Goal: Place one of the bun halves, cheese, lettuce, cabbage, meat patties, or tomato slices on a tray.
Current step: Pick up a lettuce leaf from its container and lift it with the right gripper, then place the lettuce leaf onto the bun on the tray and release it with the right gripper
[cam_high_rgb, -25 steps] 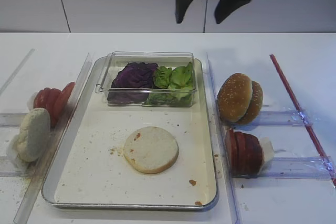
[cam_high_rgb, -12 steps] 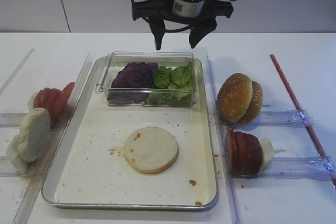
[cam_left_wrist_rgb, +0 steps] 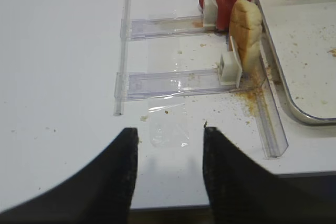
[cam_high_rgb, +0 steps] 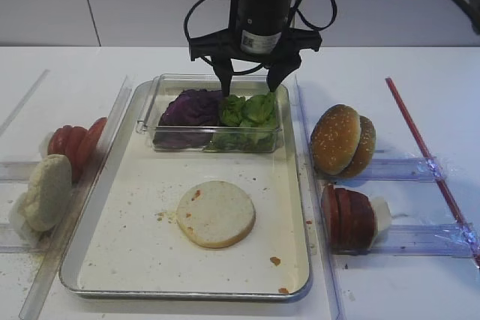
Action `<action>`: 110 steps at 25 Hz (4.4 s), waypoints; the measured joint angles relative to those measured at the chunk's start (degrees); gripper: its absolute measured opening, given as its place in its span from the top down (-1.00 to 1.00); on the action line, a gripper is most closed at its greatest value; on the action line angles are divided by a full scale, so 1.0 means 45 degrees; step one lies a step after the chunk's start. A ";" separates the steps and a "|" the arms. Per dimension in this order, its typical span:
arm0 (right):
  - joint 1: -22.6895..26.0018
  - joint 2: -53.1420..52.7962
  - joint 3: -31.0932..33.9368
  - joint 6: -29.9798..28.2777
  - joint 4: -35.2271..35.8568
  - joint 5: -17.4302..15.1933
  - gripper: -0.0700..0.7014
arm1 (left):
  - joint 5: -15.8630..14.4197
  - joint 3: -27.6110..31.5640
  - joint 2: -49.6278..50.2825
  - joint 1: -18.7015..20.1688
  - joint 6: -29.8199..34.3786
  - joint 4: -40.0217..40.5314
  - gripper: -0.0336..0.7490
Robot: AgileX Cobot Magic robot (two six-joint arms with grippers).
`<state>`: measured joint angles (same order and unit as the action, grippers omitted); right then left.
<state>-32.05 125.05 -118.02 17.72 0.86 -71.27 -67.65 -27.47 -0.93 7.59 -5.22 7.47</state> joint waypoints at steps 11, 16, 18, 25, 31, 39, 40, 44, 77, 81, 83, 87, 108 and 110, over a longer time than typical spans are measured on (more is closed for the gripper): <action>0.0000 0.0724 -0.0043 0.0000 -0.0192 0.0791 -0.52 | 0.0000 0.0000 0.0000 0.0000 0.0000 0.0000 0.18; 0.0000 0.1022 -0.0043 0.0000 -0.0192 0.1077 -0.52 | 0.0000 0.0000 0.0000 0.0000 0.0000 0.0000 0.18; 0.0000 0.1101 -0.0043 0.0000 -0.0192 0.1103 -0.51 | 0.0000 0.0000 0.0000 0.0000 0.0000 0.0000 0.18; 0.0000 0.1379 -0.0070 0.0000 -0.0192 0.1155 -0.44 | 0.0000 0.0000 0.0000 0.0000 0.0000 0.0000 0.18; 0.0000 0.1607 -0.0093 0.0000 -0.0192 0.1180 -0.40 | 0.0000 0.0000 0.0000 0.0000 0.0000 0.0000 0.18; 0.0000 0.1669 -0.0093 0.0000 -0.0192 0.1086 0.09 | 0.0000 0.0000 0.0000 0.0000 0.0000 0.0000 0.18; 0.0000 0.1678 -0.0093 0.0000 -0.0192 0.1059 0.13 | 0.0000 0.0000 0.0000 0.0000 0.0000 0.0000 0.18; 0.0000 0.1700 -0.0093 0.0000 -0.0192 0.1000 0.32 | 0.0000 0.0000 0.0000 0.0000 0.0000 0.0000 0.18; 0.0000 0.0083 -0.1413 0.0131 0.0536 0.0012 0.66 | 0.0000 0.0000 0.0000 0.0000 0.0000 0.0000 0.18; 0.0000 -0.0646 -0.1183 0.0170 0.0765 -0.0012 0.67 | 0.0000 0.0000 0.0000 0.0000 0.0000 0.0000 0.18; 0.0000 -0.1033 -0.0655 0.0170 0.0876 -0.0012 0.67 | 0.0000 0.0000 0.0000 0.0000 0.0000 0.0000 0.18; -0.0024 -0.1796 0.0683 0.0170 0.1055 -0.0034 0.67 | 0.0000 0.0000 0.0000 0.0000 -0.0020 0.0000 0.18; -0.2213 -0.3615 0.4203 0.0378 0.1385 0.0013 0.67 | 0.0000 0.0000 0.0000 0.0000 -0.0020 0.0000 0.18; -0.2213 -0.3615 0.4482 0.0436 0.1385 0.0013 0.67 | 0.0000 0.0000 0.0000 0.0000 -0.0020 0.0000 0.18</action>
<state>-42.01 108.78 -97.86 19.68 7.10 -71.21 -67.65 -27.47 -0.93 7.59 -5.31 7.47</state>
